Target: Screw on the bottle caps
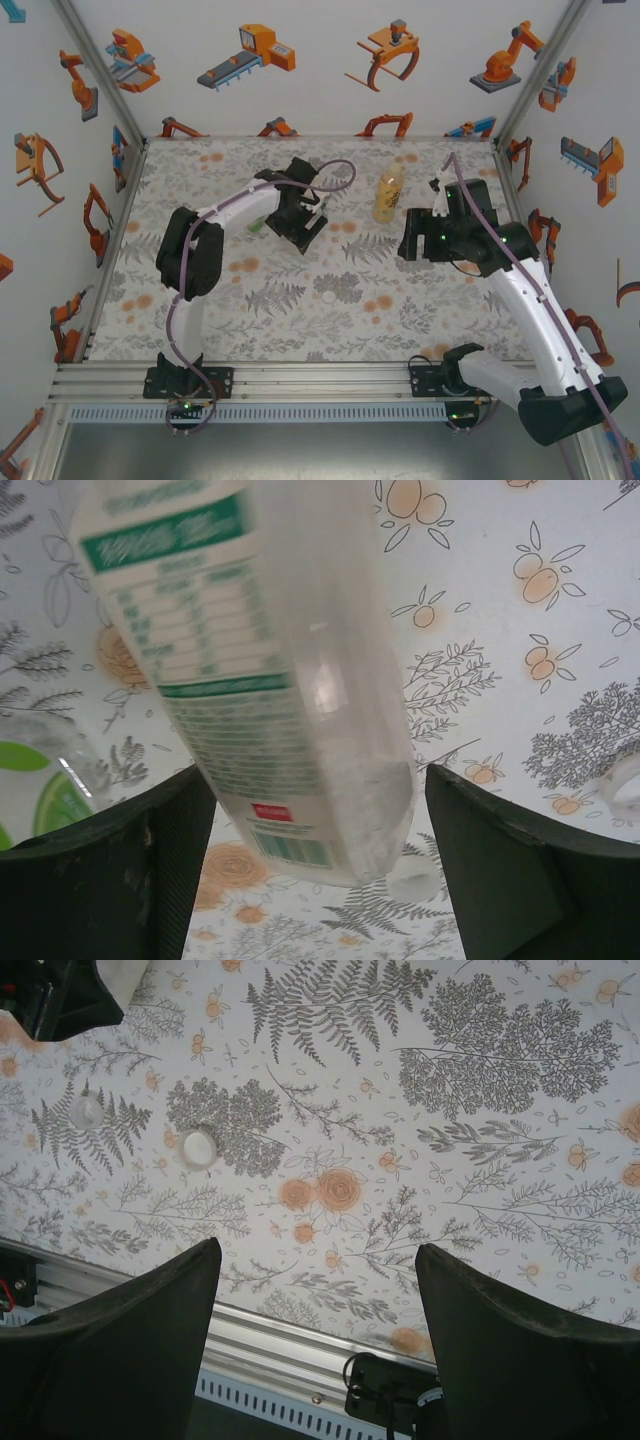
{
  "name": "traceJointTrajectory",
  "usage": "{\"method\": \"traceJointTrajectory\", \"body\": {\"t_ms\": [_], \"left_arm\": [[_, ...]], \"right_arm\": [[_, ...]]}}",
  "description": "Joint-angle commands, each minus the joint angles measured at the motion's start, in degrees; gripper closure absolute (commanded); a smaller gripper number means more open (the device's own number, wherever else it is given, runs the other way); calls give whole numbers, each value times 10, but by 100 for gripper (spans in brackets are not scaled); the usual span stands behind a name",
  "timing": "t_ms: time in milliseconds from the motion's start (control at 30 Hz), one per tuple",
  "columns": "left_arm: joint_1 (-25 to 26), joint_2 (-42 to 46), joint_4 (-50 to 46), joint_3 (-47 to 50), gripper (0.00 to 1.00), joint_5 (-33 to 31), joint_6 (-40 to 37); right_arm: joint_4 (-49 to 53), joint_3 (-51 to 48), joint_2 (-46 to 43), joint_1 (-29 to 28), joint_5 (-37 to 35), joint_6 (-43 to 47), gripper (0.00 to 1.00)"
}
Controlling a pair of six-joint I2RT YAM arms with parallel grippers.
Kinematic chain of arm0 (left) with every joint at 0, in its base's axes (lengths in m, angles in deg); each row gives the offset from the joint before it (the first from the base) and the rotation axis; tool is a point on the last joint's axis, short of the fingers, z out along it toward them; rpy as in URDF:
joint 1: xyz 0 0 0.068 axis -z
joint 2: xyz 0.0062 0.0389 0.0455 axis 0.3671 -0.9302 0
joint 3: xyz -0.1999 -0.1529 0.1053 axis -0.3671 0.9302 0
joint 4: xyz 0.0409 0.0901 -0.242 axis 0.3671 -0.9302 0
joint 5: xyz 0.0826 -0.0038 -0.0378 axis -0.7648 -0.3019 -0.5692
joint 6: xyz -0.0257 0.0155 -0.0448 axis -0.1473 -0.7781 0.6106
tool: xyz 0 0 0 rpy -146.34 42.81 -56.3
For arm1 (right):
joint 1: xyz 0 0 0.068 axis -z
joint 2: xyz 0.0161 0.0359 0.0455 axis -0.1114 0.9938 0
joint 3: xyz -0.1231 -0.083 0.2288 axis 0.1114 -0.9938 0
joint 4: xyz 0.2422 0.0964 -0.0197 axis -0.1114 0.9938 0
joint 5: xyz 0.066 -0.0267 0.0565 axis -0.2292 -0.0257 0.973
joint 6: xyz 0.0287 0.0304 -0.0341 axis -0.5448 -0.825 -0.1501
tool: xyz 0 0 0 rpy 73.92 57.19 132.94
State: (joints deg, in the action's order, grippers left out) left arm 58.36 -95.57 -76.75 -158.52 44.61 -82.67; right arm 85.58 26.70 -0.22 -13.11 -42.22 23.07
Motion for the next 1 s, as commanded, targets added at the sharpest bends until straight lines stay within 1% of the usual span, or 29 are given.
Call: {"method": "traceJointTrajectory", "body": {"t_ms": [0, 167, 333, 533, 733, 967], "left_arm": [[2, 14, 20, 7, 22, 12, 64], [0, 1, 38, -13, 20, 8, 101], [1, -23, 36, -46, 21, 23, 101], [9, -43, 30, -61, 22, 10, 74], [10, -60, 24, -68, 25, 7, 64], [10, -74, 25, -68, 32, 6, 65]], "right_arm": [[-16, -6, 1, 2, 16, -14, 28], [-21, -13, 2, 2, 23, -20, 28], [-21, -20, 2, 3, 23, -20, 28], [-26, -27, 3, 3, 24, -20, 27], [-30, -33, 5, 3, 26, -21, 27], [-35, -44, 3, 3, 25, -25, 28]]}}
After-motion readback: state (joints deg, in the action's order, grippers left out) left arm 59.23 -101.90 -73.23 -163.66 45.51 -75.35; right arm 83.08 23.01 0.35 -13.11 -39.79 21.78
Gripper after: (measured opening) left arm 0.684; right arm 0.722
